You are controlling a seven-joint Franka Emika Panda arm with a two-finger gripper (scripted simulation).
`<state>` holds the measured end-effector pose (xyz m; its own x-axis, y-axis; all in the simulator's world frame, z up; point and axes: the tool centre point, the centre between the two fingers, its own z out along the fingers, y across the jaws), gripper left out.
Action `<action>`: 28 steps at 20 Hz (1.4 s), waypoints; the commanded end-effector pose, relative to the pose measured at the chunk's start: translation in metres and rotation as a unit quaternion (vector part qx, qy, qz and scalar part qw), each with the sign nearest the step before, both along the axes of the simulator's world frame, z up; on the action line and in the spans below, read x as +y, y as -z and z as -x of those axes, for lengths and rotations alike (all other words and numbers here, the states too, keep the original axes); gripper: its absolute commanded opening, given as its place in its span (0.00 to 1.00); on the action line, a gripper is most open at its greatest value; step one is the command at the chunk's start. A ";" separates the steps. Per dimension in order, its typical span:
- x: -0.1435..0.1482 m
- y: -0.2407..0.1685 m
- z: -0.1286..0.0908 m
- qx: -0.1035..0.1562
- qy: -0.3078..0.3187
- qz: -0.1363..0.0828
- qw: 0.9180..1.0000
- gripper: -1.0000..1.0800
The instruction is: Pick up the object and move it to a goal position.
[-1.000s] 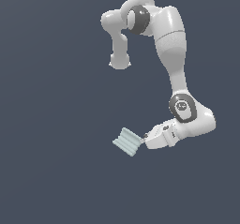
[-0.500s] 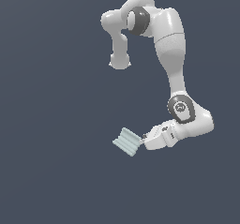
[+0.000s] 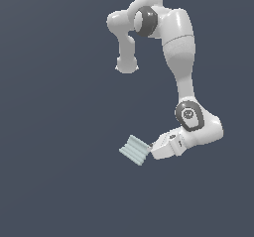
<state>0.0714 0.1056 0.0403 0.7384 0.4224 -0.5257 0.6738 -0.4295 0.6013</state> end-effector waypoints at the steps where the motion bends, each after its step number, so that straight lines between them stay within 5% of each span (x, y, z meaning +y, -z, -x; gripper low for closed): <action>1: -0.012 0.008 0.001 0.003 0.006 0.005 1.000 0.00; 9: 0.001 -0.001 -0.001 -0.002 0.000 0.000 1.000 0.00; 15: 0.008 -0.009 -0.008 -0.029 0.005 0.001 1.000 0.00; 22: 0.029 -0.032 -0.025 -0.101 0.017 0.005 0.995 0.00; 28: 0.056 -0.066 -0.044 -0.196 0.033 0.011 0.980 0.00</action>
